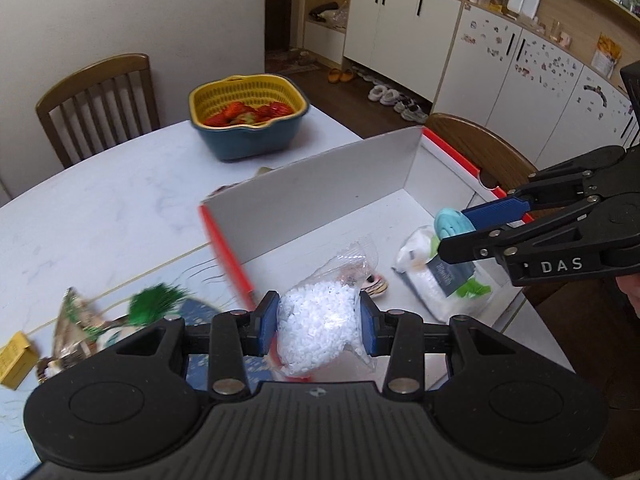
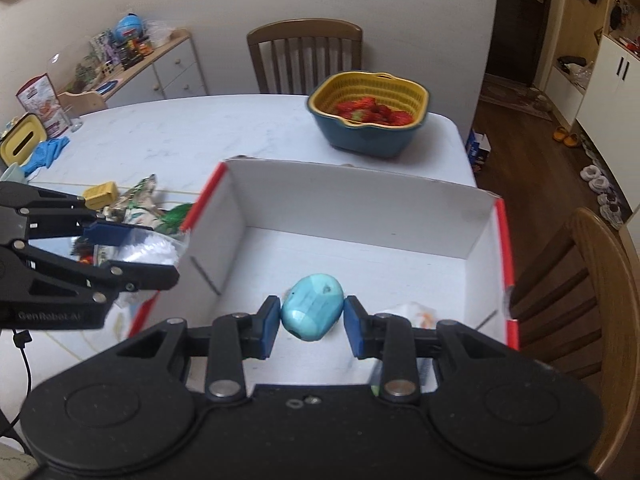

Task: Organize objects
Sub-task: 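Carry both items into the red box and open both tools to release, then withdraw both tools from the box toward the remaining items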

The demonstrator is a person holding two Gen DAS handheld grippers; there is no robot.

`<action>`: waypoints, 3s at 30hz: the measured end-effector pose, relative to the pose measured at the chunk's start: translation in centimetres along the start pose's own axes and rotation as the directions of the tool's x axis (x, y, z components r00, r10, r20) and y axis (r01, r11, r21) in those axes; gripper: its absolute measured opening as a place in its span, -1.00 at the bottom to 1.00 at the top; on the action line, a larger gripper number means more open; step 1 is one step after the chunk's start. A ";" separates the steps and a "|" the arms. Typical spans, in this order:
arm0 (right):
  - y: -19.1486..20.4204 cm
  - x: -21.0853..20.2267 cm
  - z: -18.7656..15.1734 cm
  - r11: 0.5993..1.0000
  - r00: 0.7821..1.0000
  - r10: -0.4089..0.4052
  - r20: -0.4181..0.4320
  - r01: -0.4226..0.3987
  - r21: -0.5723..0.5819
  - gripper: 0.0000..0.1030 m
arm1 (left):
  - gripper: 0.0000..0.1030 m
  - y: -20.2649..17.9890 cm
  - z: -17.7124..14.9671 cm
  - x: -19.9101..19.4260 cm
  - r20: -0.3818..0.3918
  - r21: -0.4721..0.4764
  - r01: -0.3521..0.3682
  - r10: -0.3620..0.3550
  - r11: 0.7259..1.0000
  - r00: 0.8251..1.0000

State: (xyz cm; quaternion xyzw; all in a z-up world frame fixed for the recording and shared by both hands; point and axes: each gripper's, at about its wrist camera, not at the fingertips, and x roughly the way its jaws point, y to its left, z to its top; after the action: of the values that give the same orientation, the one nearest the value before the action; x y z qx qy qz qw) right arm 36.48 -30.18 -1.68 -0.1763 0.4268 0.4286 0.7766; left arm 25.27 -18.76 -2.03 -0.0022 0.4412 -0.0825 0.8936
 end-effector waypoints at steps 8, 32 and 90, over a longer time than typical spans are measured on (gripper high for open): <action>-2.8 2.2 0.9 0.999 0.999 -0.031 -0.026 0.032 0.002 -0.36 | -0.22 -2.4 1.5 3.4 -0.079 0.024 0.022 -0.020 0.999 0.997; -5.1 11.9 2.7 0.999 0.975 -0.049 -0.217 0.052 0.005 -0.36 | -0.22 -4.1 0.7 11.9 -0.350 0.026 -0.016 0.024 1.000 0.936; -3.1 2.9 1.9 0.995 0.987 0.100 -0.123 -0.098 0.021 0.41 | 0.25 -0.9 1.4 0.1 -0.067 -0.096 0.016 -0.023 0.995 0.998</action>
State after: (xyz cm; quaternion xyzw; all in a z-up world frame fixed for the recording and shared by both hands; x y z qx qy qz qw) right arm 40.74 -29.29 -3.23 -0.1755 0.4854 0.4516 0.7277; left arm 26.26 -19.80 -1.19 -0.0466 0.4745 -0.0700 0.8762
